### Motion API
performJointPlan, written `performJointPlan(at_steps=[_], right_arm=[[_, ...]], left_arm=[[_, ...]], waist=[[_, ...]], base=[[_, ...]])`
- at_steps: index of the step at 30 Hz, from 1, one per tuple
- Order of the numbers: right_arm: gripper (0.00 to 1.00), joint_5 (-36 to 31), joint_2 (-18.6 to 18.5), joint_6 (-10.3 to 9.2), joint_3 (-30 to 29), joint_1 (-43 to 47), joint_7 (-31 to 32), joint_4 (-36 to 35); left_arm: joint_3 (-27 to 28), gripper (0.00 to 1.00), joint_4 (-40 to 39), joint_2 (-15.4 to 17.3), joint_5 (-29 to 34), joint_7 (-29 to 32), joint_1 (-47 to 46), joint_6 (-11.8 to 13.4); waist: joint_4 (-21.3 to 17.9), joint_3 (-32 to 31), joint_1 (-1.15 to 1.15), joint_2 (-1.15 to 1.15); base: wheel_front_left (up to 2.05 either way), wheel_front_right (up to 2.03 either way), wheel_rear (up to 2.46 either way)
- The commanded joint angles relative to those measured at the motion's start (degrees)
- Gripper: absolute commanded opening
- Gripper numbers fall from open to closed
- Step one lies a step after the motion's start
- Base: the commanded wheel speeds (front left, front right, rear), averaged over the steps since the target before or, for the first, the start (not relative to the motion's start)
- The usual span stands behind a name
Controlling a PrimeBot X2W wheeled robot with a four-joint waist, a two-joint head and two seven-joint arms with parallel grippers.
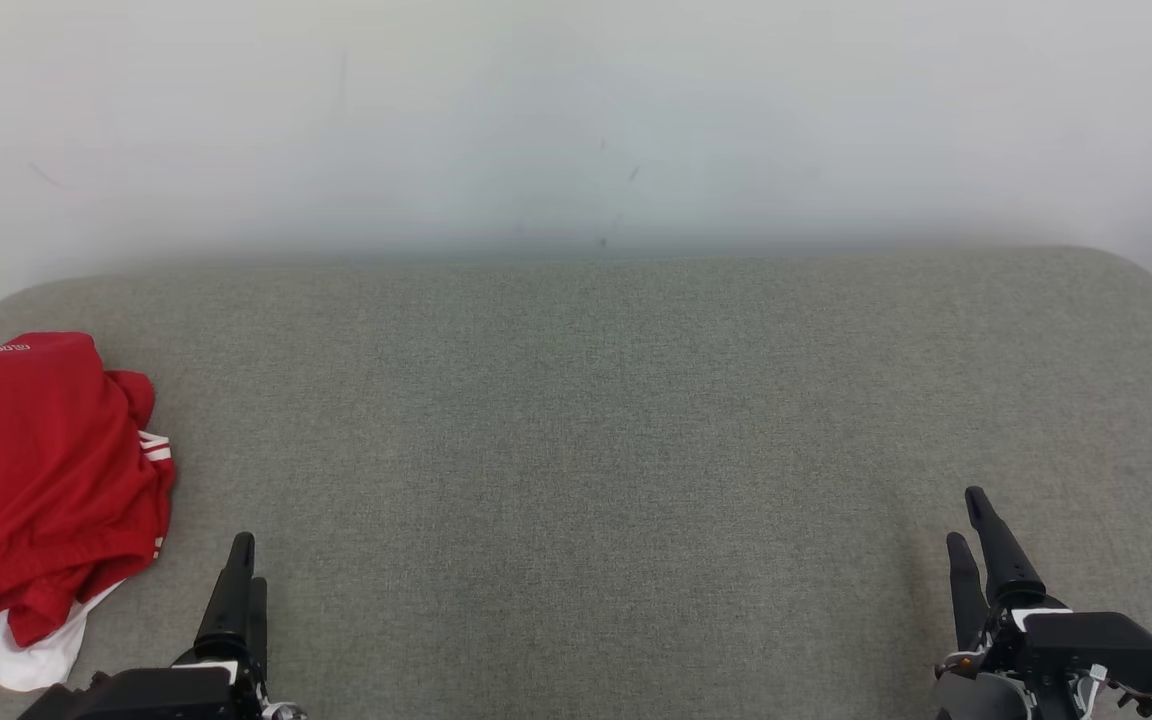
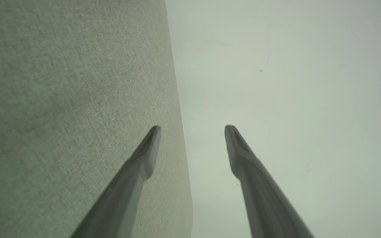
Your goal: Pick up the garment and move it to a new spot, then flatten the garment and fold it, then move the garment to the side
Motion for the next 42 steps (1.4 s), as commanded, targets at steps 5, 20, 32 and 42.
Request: performJointPlan(at_steps=[5,20,32,42], right_arm=[[1.0,-2.66,-0.21,-0.01,1.31,-0.8,-1.59,-1.7],[1.0,-14.65,-0.25,-0.03,4.67,-0.77,-5.38,-2.04],[1.0,-25.87,-0.29,-0.04,6.55,-0.95,-7.99,-0.81],[1.0,-33.38,-0.31,-0.05,7.87,-0.79,-9.93,0.28]], left_arm=[[0.01,1.0,-2.0,0.26,4.02,-1.48,-0.12,0.0],[-1.45,1.0,-5.03,0.36,20.92,-4.95,1.31,1.15],[-3.44,1.0,-6.96,0.43,34.79,-7.33,2.13,2.06],[-4.19,1.0,-8.41,0.49,47.27,-9.15,3.11,3.82]], waist=[[0.04,0.01,0.0,0.0],[0.15,0.2,0.0,0.0],[0.38,0.55,0.0,0.0],[0.6,0.28,0.0,0.0]], base=[[0.0,0.0,0.0],[0.0,0.0,0.0],[0.0,0.0,0.0],[0.0,0.0,0.0]])
